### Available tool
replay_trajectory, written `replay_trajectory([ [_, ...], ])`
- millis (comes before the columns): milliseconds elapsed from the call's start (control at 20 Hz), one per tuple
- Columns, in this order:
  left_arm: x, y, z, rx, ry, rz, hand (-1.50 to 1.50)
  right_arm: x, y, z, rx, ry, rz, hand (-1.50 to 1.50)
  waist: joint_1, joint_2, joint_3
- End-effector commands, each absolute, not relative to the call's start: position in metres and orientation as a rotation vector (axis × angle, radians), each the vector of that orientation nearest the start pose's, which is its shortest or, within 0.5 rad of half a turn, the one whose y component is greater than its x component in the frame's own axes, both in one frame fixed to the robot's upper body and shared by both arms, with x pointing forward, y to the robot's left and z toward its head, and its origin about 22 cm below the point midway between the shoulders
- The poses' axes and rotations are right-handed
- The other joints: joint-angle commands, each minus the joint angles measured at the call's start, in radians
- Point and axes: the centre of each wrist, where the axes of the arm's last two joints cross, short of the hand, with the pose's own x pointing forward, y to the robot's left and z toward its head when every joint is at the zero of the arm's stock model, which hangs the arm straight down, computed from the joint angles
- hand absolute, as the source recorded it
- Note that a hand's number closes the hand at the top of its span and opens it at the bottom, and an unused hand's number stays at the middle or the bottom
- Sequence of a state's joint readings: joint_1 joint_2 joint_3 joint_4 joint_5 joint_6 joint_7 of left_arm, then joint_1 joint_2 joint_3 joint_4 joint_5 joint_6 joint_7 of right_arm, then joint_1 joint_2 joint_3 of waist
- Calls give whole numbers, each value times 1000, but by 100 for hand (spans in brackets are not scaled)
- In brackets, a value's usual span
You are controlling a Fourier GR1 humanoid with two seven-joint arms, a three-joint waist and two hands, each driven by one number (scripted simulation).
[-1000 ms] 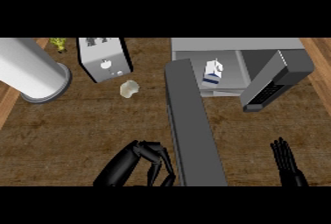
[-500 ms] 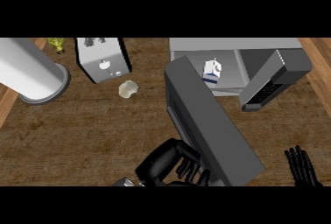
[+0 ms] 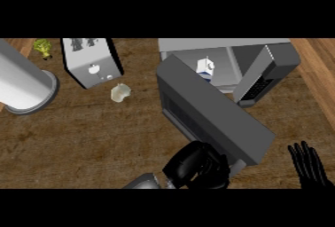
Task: Pick up the milk, place it into the microwave and close the microwave
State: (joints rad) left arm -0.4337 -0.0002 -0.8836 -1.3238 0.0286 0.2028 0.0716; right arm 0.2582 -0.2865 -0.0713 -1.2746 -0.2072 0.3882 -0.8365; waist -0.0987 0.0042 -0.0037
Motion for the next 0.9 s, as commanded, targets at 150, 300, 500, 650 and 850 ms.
replay_trajectory([
  [150,245,2,6,-331,-1531,-753,150,153,-345,-54,392,-1998,64,-150,-63,15,0],
  [300,254,1,9,-309,-1586,-666,-150,154,-349,-42,376,-2013,77,-150,-90,19,-1],
  [500,273,4,18,-316,-1641,-562,-150,167,-335,-27,421,-2012,130,-150,-120,34,-5],
  [650,291,4,28,-236,-1689,-486,-150,164,-339,-20,434,-2001,133,-150,-140,34,-3],
  [850,306,6,36,-203,-1706,-379,150,165,-336,-10,488,-1995,154,-150,-165,44,-3],
])
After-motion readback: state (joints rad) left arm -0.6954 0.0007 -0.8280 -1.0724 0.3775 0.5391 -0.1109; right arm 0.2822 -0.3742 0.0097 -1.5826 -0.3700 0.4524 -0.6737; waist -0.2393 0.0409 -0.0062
